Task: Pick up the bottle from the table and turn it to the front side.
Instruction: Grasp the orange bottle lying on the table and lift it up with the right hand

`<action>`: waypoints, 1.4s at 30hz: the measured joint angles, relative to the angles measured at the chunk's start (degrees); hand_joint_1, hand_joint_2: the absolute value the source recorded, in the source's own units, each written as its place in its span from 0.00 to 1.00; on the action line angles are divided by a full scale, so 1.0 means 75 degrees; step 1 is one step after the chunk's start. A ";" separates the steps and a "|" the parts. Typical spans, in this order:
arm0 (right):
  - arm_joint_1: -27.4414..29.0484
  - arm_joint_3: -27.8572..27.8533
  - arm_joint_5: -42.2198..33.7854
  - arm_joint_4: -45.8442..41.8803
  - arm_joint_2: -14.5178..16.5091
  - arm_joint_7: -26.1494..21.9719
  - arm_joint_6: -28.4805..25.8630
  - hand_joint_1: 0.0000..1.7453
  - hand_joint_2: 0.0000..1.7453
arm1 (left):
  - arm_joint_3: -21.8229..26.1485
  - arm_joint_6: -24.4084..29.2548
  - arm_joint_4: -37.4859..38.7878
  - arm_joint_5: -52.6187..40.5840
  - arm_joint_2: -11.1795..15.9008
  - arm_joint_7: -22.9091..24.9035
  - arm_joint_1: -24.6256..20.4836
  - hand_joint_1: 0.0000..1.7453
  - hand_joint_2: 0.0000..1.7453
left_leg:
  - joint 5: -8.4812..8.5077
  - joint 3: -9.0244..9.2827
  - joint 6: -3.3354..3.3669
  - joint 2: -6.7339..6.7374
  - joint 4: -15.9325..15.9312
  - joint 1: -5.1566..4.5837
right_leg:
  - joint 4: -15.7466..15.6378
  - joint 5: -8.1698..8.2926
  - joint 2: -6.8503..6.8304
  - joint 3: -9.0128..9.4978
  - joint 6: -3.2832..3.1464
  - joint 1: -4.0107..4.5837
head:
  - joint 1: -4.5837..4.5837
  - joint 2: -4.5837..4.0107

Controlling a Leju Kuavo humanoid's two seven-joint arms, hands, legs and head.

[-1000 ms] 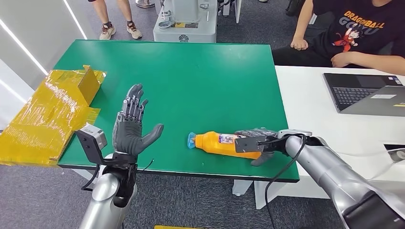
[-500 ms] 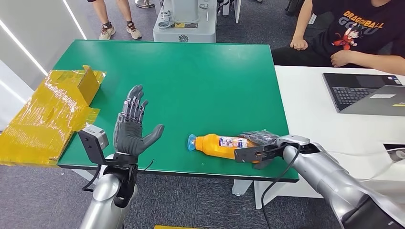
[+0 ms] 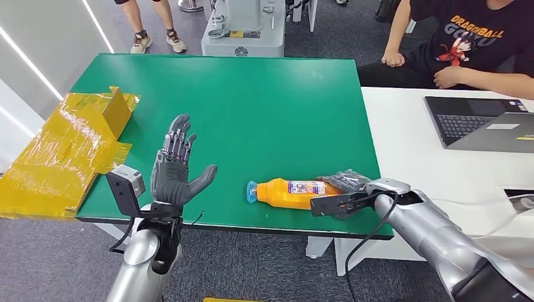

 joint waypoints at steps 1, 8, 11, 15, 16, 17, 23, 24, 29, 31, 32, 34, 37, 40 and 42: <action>0.0003 0.0000 0.0001 0.0003 -0.0001 -0.0017 -0.0015 0.97 1.00 | 0.0000 0.0004 0.0000 -0.0004 0.0000 0.0000 0.0000 0.00 1.00 | 0.0000 0.0000 0.0000 -0.0001 0.0000 0.0000 | 0.0000 0.0000 0.0000 0.0000 0.0000 0.0000 | 0.0001 0.0000; 0.0017 -0.0002 -0.0001 0.0011 -0.0001 -0.0087 -0.0066 0.97 1.00 | 0.0000 0.0047 0.0016 -0.0058 -0.0003 -0.0001 -0.0001 0.00 1.00 | -0.0001 0.0000 0.0000 -0.0001 0.0000 0.0000 | 0.0001 -0.0001 0.0000 0.0000 0.0000 0.0000 | 0.0001 0.0000; 0.0017 -0.0002 -0.0001 0.0012 -0.0001 -0.0092 -0.0085 1.00 1.00 | 0.0000 0.0052 0.0027 -0.0060 -0.0003 -0.0002 -0.0001 0.00 1.00 | -0.0001 0.0000 0.0000 -0.0001 0.0000 0.0000 | 0.0001 -0.0002 0.0000 -0.0001 0.0001 0.0000 | 0.0001 0.0000; 0.0049 -0.0002 0.0049 0.0010 -0.0001 -0.0070 -0.0386 1.00 1.00 | 0.0000 0.0062 0.0039 -0.0060 -0.0003 -0.0003 -0.0001 0.00 1.00 | -0.0001 -0.0001 0.0000 -0.0002 0.0000 0.0000 | 0.0000 -0.0002 -0.0001 -0.0001 0.0001 0.0000 | 0.0000 0.0000; 0.0077 -0.0009 0.0095 0.0009 -0.0001 -0.0042 -0.0586 1.00 1.00 | 0.0000 0.0068 0.0045 -0.0060 -0.0003 -0.0005 0.0000 0.00 1.00 | -0.0001 -0.0002 0.0000 -0.0002 0.0000 0.0000 | 0.0001 -0.0002 -0.0001 -0.0001 0.0001 0.0000 | 0.0000 0.0000; 0.0115 -0.0020 0.0147 0.0006 0.0001 -0.0007 -0.0805 1.00 1.00 | 0.0000 0.0077 0.0051 -0.0061 -0.0003 -0.0007 0.0000 0.00 1.00 | -0.0001 -0.0003 0.0000 -0.0003 0.0000 0.0000 | 0.0001 -0.0002 -0.0001 -0.0001 0.0001 0.0000 | 0.0000 0.0000; 0.0437 -0.0325 0.0305 -0.0055 0.0097 0.0308 -0.2198 1.00 1.00 | 0.0000 0.0155 0.0058 -0.0073 -0.0014 -0.0025 0.0003 0.00 1.00 | 0.0000 -0.0008 0.0000 -0.0011 0.0000 0.0000 | 0.0003 -0.0002 -0.0007 -0.0002 0.0001 0.0000 | 0.0000 0.0000; 0.0490 -0.0435 0.0315 -0.0081 0.0120 0.0344 -0.2427 1.00 1.00 | 0.0000 0.0167 0.0059 -0.0079 -0.0020 -0.0032 0.0005 0.00 1.00 | 0.0000 -0.0010 0.0000 -0.0013 -0.0001 0.0000 | 0.0003 -0.0002 -0.0008 -0.0002 0.0001 0.0001 | 0.0001 0.0000; 0.0732 -0.1131 0.0276 -0.0307 0.0298 0.0302 -0.3369 1.00 1.00 | 0.0000 0.0228 0.0063 -0.0122 -0.0036 -0.0074 0.0007 0.00 1.00 | -0.0002 -0.0015 0.0001 -0.0011 -0.0001 0.0000 | 0.0003 -0.0004 -0.0005 -0.0008 0.0002 0.0001 | 0.0000 0.0000; 0.0855 -0.1491 0.0181 -0.0459 0.0421 0.0149 -0.3661 1.00 1.00 | 0.0000 0.0288 0.0065 -0.0131 -0.0041 -0.0111 0.0009 0.00 1.00 | -0.0002 -0.0017 0.0001 -0.0013 -0.0001 0.0000 | 0.0003 -0.0006 -0.0007 -0.0009 0.0002 0.0001 | 0.0001 0.0000; 0.0925 -0.1682 0.0131 -0.0546 0.0492 0.0063 -0.3788 1.00 1.00 | 0.0000 0.0319 0.0066 -0.0135 -0.0041 -0.0125 0.0012 0.00 1.00 | -0.0002 -0.0018 0.0001 -0.0013 -0.0002 0.0001 | 0.0003 -0.0007 -0.0008 -0.0010 0.0002 0.0001 | 0.0001 0.0000; 0.1064 -0.2053 0.0048 -0.0733 0.0630 -0.0076 -0.3990 1.00 1.00 | 0.0000 0.0364 0.0071 -0.0136 -0.0041 -0.0143 0.0018 0.00 1.00 | -0.0002 -0.0019 0.0000 -0.0013 -0.0003 0.0001 | 0.0003 -0.0008 -0.0008 -0.0011 0.0002 0.0002 | 0.0000 0.0000; 0.1288 -0.2519 -0.0074 -0.1024 0.0809 -0.0244 -0.4305 1.00 1.00 | 0.0000 0.0415 0.0098 -0.0136 -0.0039 -0.0169 0.0046 0.00 1.00 | -0.0002 -0.0020 0.0000 -0.0014 -0.0003 0.0001 | 0.0003 -0.0010 -0.0010 -0.0012 0.0003 0.0002 | 0.0001 0.0000; 0.1632 -0.2972 -0.0271 -0.1428 0.0968 -0.0446 -0.4762 1.00 1.00 | 0.0000 0.0492 0.0120 -0.0147 -0.0038 -0.0202 0.0085 0.00 1.00 | -0.0003 -0.0021 0.0000 -0.0015 -0.0004 0.0001 | 0.0002 -0.0011 -0.0011 -0.0012 0.0003 0.0002 | -0.0001 0.0000; 0.1905 -0.3263 -0.0417 -0.1767 0.1071 -0.0554 -0.5028 1.00 1.00 | 0.0000 0.0569 0.0133 -0.0185 -0.0038 -0.0229 0.0084 0.00 1.00 | -0.0003 -0.0021 0.0000 -0.0015 -0.0003 0.0001 | 0.0002 -0.0012 -0.0011 -0.0012 0.0003 0.0001 | 0.0000 0.0000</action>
